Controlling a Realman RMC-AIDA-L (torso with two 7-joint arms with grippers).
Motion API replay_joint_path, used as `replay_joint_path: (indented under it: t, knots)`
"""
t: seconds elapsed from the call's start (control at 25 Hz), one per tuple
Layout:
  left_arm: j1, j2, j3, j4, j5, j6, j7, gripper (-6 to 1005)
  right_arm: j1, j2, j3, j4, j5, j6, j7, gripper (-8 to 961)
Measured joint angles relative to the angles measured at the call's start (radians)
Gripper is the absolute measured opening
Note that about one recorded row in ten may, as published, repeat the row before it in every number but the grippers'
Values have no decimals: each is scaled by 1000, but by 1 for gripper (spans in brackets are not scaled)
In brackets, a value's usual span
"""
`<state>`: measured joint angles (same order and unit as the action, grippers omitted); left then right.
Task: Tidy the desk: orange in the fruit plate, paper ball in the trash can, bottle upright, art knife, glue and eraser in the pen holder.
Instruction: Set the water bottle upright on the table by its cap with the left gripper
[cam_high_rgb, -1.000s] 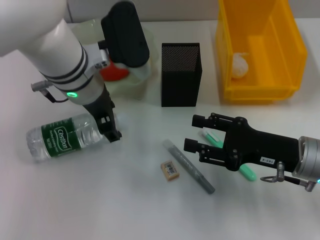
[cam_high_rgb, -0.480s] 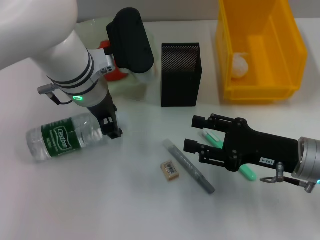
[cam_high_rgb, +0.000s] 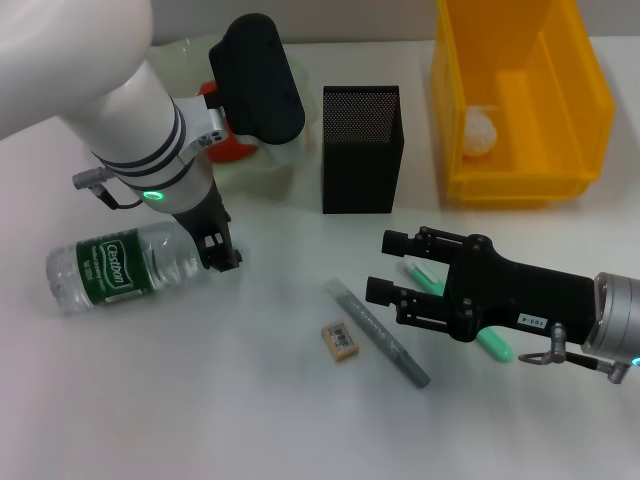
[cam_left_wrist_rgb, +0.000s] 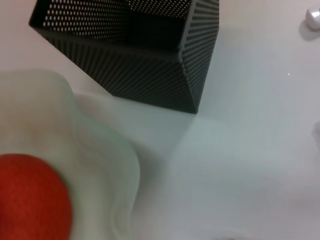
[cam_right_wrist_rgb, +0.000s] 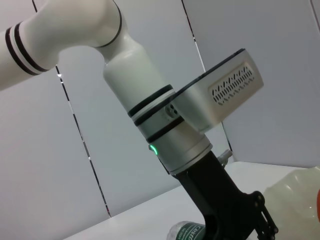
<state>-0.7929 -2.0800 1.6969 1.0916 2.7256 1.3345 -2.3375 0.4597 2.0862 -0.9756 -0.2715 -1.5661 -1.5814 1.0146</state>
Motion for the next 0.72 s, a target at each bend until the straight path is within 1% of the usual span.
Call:
replay_joint_path:
  t: [0.16, 0.2, 0.32, 0.36, 0.4, 0.52, 0.6, 0.64, 0.72]
  knots:
    - [14, 1, -4, 37, -2, 5, -2, 446, -1, 0, 0, 0, 0, 0, 0, 674]
    - [58, 3, -30, 132, -9, 10, -8, 445, -2, 0, 0, 0, 0, 0, 0, 674]
    - [122, 4, -66, 238, -24, 1, -7, 444, -3, 0, 0, 0, 0, 3, 0, 673]
    - [122, 4, -66, 238, -24, 1, -7, 444, -3, 0, 0, 0, 0, 5, 0, 673]
    - [196, 7, -97, 337, -48, -9, -3, 444, -4, 0, 0, 0, 0, 7, 0, 673]
    - [251, 8, -132, 403, -63, -9, -1, 443, -3, 0, 0, 0, 0, 8, 0, 673]
    - [308, 9, -177, 451, -96, -10, 4, 443, 1, 0, 0, 0, 0, 8, 0, 673]
    - [308, 9, -177, 451, -96, -10, 4, 442, 1, 0, 0, 0, 0, 8, 0, 673]
    - [346, 9, -209, 461, -130, -14, 17, 442, 5, 0, 0, 0, 0, 9, 0, 673]
